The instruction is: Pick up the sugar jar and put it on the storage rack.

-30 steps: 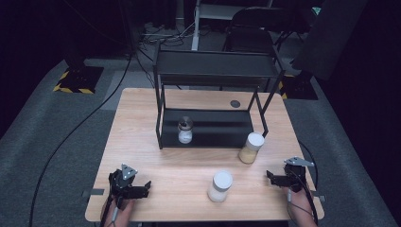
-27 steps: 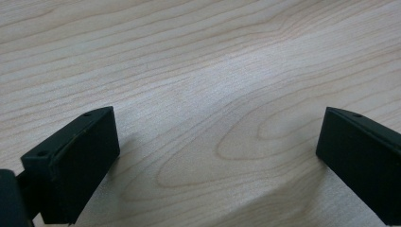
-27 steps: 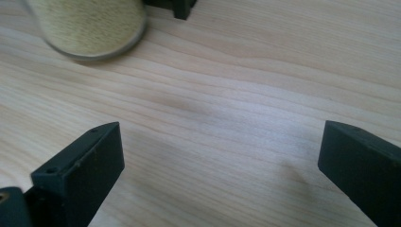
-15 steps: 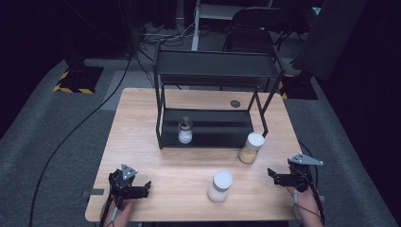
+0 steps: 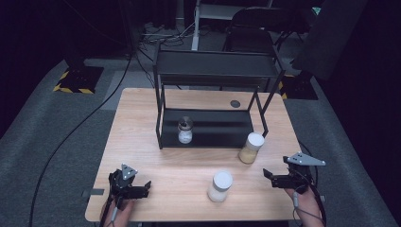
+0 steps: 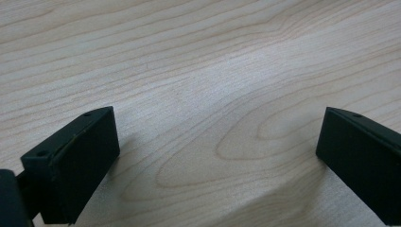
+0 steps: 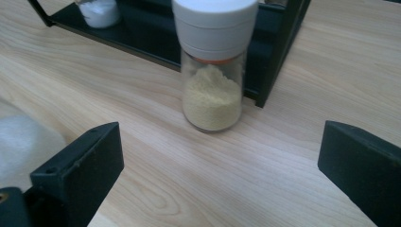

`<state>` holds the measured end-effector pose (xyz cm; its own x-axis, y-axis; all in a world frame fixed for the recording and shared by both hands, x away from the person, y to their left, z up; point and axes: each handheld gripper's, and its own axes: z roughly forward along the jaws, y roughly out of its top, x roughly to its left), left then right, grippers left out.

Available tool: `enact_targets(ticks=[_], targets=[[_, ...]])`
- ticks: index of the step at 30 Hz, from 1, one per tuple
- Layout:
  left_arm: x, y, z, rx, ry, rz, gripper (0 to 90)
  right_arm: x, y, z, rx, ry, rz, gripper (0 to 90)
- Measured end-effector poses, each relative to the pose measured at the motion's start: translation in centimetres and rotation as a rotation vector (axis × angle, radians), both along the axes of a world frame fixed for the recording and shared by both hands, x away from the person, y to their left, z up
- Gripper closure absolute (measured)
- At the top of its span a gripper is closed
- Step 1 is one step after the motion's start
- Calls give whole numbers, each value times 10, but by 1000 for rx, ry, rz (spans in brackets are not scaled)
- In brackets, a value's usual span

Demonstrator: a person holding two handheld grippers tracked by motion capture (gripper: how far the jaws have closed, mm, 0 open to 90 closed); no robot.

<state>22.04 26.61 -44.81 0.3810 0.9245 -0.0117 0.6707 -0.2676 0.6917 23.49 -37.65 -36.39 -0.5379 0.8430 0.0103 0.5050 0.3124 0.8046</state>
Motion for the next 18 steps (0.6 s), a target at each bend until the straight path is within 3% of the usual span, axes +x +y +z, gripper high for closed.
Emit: enact_targets(ticks=[18], targets=[[0,0,0,0,2,2,3,-14,27,25,22,-32,139,9]])
